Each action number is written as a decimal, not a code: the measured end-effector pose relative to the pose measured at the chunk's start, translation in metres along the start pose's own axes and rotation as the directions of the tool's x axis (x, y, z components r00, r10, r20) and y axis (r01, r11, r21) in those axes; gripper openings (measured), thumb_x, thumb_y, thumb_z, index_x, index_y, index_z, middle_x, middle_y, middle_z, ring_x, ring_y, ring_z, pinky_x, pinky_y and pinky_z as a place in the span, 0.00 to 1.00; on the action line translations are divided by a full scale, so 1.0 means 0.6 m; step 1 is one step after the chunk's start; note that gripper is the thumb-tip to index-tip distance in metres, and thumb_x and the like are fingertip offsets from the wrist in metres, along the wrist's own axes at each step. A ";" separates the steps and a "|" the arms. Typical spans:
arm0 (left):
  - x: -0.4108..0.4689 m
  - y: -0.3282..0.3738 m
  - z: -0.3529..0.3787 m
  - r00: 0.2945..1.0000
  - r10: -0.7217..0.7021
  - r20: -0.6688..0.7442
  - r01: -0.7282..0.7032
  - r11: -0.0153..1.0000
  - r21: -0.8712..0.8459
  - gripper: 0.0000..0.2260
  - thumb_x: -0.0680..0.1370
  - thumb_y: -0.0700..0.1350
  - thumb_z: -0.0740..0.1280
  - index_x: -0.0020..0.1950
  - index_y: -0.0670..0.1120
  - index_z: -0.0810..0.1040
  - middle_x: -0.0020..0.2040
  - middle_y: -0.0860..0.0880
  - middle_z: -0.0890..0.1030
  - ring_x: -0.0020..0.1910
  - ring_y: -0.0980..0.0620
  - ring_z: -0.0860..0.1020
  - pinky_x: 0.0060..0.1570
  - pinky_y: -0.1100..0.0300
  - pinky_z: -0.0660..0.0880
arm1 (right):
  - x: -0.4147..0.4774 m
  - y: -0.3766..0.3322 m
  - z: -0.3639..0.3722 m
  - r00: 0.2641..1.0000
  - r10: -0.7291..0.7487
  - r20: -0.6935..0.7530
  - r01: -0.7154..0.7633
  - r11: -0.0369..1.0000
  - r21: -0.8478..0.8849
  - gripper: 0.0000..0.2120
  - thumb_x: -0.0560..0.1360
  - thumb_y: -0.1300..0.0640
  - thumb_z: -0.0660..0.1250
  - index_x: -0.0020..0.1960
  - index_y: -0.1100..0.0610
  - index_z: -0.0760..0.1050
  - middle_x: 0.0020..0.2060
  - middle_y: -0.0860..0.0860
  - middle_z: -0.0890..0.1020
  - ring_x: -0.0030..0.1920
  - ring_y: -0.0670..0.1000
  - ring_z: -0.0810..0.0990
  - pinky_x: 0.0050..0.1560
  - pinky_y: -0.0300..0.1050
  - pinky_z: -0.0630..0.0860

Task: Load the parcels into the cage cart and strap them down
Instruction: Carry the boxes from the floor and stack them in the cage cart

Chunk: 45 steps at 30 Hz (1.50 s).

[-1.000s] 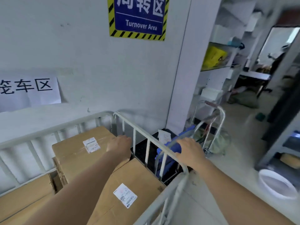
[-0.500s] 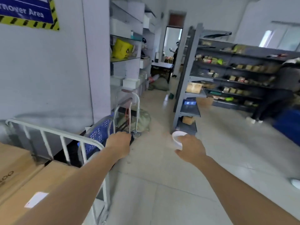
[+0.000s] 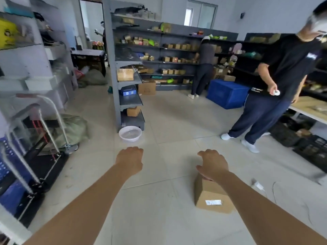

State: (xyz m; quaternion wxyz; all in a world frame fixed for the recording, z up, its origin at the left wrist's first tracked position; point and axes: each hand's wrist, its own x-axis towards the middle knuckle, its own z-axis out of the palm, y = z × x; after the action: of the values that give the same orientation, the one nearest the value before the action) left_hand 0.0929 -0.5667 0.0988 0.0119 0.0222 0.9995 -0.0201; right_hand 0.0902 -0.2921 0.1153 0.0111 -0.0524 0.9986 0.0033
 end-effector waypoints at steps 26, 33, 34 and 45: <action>0.481 0.575 0.247 0.871 0.312 0.379 -0.302 0.949 -0.085 0.12 0.77 0.43 0.63 0.61 0.47 0.74 0.58 0.48 0.76 0.59 0.47 0.76 0.50 0.57 0.71 | 0.278 0.561 0.232 0.848 0.381 0.369 -0.429 0.902 0.056 0.25 0.75 0.50 0.65 0.72 0.51 0.67 0.61 0.52 0.76 0.66 0.54 0.71 0.60 0.46 0.70; 0.568 0.687 0.331 0.831 0.196 0.521 -0.173 0.981 -0.093 0.18 0.78 0.45 0.61 0.69 0.48 0.71 0.65 0.49 0.74 0.63 0.47 0.74 0.56 0.55 0.72 | 0.365 0.709 0.308 0.808 0.350 0.474 -0.414 0.910 0.033 0.22 0.76 0.50 0.64 0.68 0.52 0.70 0.62 0.51 0.75 0.65 0.53 0.70 0.60 0.45 0.70; 0.578 0.699 0.343 0.822 0.183 0.539 -0.157 0.983 -0.096 0.18 0.78 0.45 0.61 0.69 0.48 0.71 0.64 0.49 0.74 0.63 0.47 0.74 0.56 0.56 0.72 | 0.378 0.727 0.319 0.801 0.347 0.488 -0.413 0.910 0.031 0.21 0.76 0.50 0.64 0.68 0.52 0.70 0.62 0.52 0.76 0.65 0.54 0.70 0.60 0.45 0.69; 0.707 0.775 0.476 0.735 0.142 0.663 -0.069 0.988 -0.135 0.19 0.79 0.48 0.62 0.70 0.46 0.70 0.66 0.49 0.74 0.64 0.48 0.73 0.58 0.54 0.73 | 0.519 0.843 0.461 0.680 0.358 0.640 -0.468 0.884 0.003 0.24 0.76 0.49 0.64 0.70 0.52 0.68 0.65 0.52 0.74 0.68 0.55 0.68 0.62 0.47 0.69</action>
State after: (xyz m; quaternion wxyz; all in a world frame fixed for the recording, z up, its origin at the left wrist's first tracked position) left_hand -0.3036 -0.0956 -0.2154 0.3725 0.0696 0.9251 0.0243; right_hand -0.2665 0.1804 -0.1654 0.3434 0.1800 0.9198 -0.0606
